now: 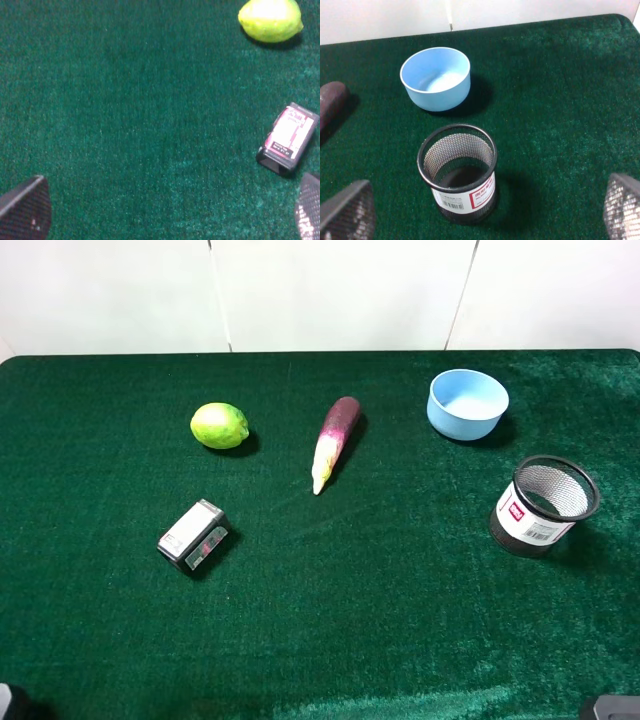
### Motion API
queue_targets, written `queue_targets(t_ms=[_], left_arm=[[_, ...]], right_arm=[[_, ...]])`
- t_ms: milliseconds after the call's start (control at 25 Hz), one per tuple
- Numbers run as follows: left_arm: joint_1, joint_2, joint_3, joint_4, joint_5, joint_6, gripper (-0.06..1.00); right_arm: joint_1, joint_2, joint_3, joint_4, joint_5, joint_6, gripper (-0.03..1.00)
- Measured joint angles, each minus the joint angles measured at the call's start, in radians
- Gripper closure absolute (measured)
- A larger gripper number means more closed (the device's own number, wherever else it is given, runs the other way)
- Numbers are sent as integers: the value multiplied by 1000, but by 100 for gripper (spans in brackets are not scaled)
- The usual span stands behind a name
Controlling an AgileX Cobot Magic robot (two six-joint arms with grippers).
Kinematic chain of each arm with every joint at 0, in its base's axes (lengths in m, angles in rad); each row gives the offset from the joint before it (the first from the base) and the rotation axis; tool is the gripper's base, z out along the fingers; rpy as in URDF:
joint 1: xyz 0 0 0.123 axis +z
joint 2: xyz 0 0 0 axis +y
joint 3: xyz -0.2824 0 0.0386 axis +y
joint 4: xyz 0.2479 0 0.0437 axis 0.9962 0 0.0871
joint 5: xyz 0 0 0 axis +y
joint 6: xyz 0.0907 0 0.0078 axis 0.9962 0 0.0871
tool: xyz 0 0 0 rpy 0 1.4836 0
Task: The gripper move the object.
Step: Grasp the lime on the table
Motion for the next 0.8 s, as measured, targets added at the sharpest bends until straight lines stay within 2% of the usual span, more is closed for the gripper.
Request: queue_targets(t_ms=[360,800], left_arm=[[0,272,-142,-1,0,0,-5],[0,565,-281,-51,-7,0,-5]], right_arm=[[0,0,0,0,0,0,27],[0,0,0,0,0,0,27]])
